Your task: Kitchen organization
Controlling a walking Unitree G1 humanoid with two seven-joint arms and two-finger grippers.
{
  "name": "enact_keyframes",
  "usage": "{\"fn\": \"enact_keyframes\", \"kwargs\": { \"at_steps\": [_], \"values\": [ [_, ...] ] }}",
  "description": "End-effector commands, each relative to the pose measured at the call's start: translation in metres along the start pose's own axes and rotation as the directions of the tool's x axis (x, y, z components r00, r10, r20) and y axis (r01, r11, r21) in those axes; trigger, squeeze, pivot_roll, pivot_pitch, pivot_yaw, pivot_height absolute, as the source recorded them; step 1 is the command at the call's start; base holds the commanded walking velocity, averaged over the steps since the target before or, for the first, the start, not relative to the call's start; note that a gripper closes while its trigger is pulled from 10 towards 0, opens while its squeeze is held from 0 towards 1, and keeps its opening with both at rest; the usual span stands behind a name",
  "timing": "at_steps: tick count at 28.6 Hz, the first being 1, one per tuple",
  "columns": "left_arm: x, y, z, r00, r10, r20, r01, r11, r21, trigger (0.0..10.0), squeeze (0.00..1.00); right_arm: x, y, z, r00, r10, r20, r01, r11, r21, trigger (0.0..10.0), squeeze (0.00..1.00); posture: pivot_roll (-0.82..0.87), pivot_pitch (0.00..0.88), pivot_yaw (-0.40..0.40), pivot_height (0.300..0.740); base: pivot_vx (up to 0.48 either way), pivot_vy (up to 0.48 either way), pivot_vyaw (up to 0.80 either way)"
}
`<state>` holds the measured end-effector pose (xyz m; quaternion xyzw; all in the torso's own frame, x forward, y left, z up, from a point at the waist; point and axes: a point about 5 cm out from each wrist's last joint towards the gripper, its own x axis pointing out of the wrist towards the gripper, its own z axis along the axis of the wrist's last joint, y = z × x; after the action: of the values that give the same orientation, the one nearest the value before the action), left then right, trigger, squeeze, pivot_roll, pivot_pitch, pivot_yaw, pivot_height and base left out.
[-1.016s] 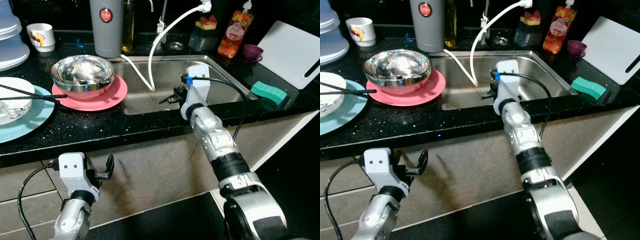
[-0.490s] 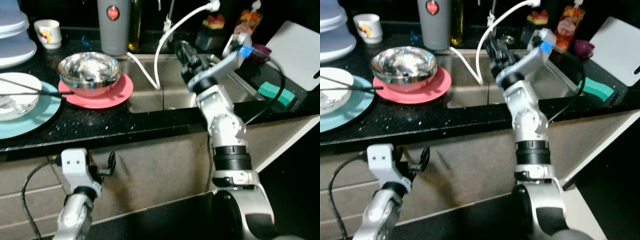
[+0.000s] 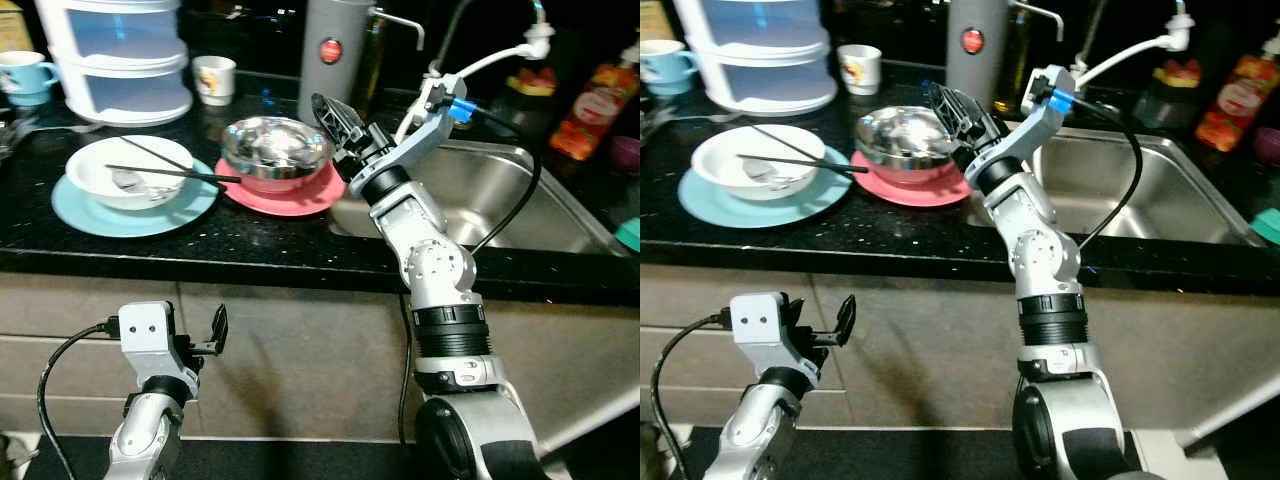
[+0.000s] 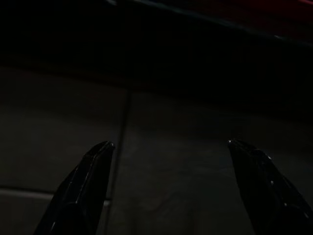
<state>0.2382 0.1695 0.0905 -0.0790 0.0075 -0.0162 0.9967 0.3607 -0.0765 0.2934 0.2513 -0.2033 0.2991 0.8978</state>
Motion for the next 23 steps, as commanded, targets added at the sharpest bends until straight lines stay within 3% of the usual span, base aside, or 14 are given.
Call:
{"fn": "enact_keyframes", "kwargs": {
  "at_steps": [1, 7, 17, 23],
  "values": [
    [-0.002, 0.001, -0.005, 1.000, 0.008, -0.020, -0.008, 1.000, 0.009, 10.0, 0.00, 0.000, -0.001, -0.005, 0.999, -0.003, -0.039, -0.002, 0.992, -0.128, 10.0, 0.00, 0.24, 0.000, -0.106, 0.740, 0.000, 0.000, 0.63],
    [-0.002, 0.001, -0.006, 1.000, 0.010, -0.020, -0.010, 1.000, 0.010, 10.0, 0.00, -0.001, 0.003, -0.011, 0.995, 0.022, -0.098, -0.053, 0.947, -0.318, 10.0, 0.00, 0.24, 0.000, -0.110, 0.740, 0.000, 0.000, 0.62],
    [-0.002, 0.001, -0.005, 1.000, 0.011, -0.017, -0.011, 1.000, 0.014, 10.0, 0.00, 0.001, -0.004, -0.007, 0.997, -0.026, -0.075, -0.001, 0.942, -0.337, 10.0, 0.00, 0.24, 0.000, -0.112, 0.740, 0.000, 0.000, 0.61],
    [-0.002, 0.001, -0.005, 1.000, 0.012, -0.016, -0.012, 1.000, 0.015, 10.0, 0.00, 0.000, -0.009, -0.004, 0.996, -0.080, -0.026, 0.070, 0.961, -0.267, 10.0, 0.00, 0.24, 0.000, -0.110, 0.740, 0.000, 0.000, 0.29]
  ]
}}
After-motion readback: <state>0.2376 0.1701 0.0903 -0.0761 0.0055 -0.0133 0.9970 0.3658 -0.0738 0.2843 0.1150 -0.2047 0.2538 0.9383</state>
